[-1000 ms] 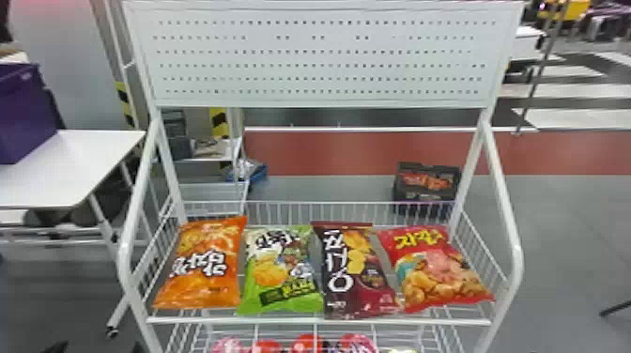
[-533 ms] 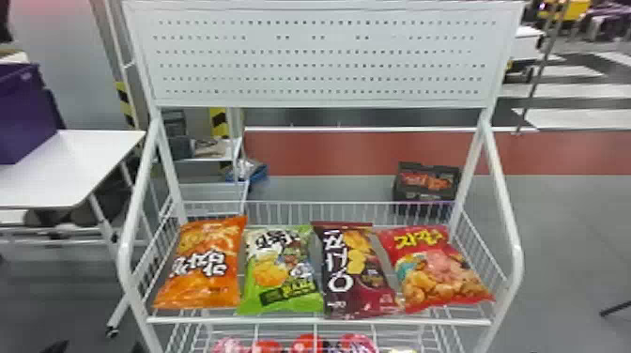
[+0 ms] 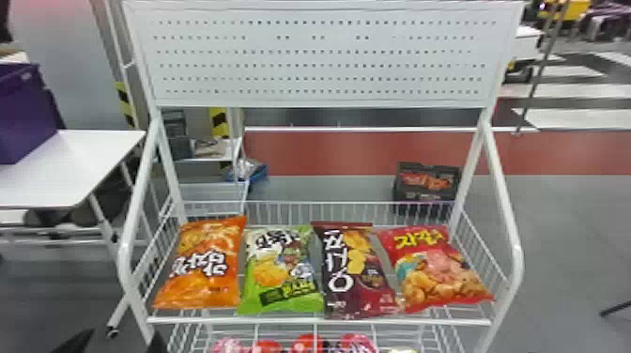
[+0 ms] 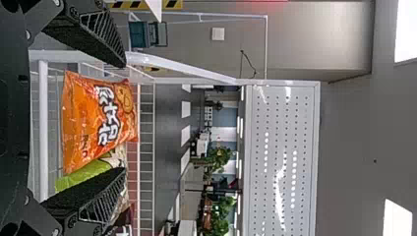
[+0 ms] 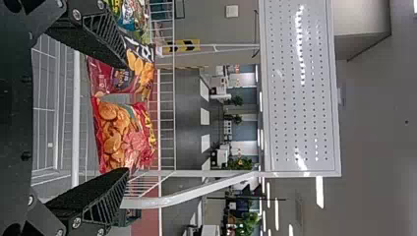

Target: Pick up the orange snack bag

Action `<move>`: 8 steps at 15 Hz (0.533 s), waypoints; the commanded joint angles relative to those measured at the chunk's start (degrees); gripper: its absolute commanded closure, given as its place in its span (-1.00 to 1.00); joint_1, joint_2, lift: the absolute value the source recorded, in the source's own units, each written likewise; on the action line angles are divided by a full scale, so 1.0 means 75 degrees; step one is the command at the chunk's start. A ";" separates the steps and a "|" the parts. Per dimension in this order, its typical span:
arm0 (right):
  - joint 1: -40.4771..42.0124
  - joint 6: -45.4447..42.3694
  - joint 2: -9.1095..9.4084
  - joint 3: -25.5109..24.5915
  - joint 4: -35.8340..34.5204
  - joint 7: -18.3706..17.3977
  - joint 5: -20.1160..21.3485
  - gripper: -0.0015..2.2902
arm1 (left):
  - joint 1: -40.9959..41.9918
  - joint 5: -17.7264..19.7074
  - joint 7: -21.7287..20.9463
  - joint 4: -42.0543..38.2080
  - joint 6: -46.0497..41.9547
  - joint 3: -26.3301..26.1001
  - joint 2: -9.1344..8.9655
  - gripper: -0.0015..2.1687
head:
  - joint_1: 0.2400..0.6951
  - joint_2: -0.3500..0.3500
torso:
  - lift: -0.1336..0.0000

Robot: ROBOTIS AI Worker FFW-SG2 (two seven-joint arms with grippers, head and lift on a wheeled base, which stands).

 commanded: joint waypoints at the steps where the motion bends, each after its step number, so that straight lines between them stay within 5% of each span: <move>1: 0.0010 0.0000 0.0001 0.0017 0.0011 0.0000 0.0020 -0.87 | -0.0561 -0.0085 0.0018 0.0175 0.0617 -0.0255 0.0001 -0.86 | 0.14 0.00 | 1.00; 8: 0.0033 -0.0047 -0.0011 0.0029 0.0011 0.0000 0.0020 -0.87 | -0.2542 0.0067 0.0147 0.0890 0.2515 -0.0783 0.0001 -0.86 | 0.14 0.00 | 1.00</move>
